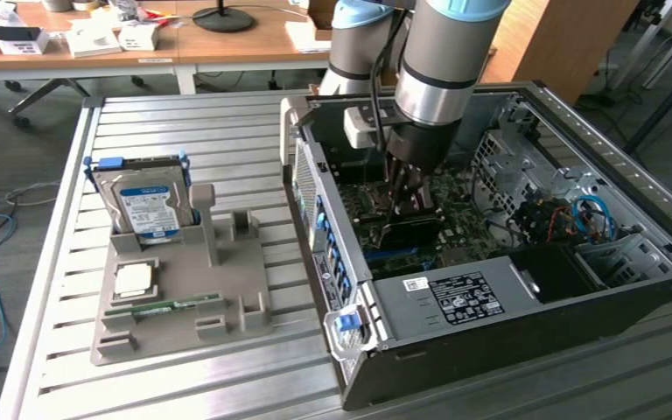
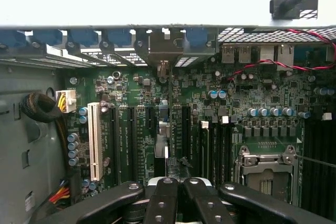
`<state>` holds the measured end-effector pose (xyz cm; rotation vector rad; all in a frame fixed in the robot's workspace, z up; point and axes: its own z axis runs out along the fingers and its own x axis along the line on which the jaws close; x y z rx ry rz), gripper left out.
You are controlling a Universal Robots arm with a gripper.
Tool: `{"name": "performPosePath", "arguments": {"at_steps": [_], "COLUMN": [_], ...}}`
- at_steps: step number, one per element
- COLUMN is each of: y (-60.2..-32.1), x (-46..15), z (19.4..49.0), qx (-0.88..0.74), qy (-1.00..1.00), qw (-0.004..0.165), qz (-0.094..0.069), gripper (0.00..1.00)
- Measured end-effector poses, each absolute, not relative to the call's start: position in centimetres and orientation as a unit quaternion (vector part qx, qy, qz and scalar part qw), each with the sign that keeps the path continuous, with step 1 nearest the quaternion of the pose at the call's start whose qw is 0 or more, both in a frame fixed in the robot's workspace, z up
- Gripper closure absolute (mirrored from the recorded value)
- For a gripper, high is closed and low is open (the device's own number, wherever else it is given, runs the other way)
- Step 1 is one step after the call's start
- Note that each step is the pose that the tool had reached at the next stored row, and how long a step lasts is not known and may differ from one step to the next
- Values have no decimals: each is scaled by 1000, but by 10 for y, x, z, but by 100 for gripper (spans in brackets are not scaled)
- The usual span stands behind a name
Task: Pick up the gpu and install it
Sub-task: 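Press down on the gpu until it lock into place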
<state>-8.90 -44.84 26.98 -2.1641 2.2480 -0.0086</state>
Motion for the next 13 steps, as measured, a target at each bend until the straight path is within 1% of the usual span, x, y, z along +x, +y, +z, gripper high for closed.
{"name": "performPosePath", "arguments": {"at_steps": [13], "y": [-450], "x": [-89], "z": [269], "qx": [-693], "qy": [720], "qw": [10], "qz": [-3], "gripper": [89]}}
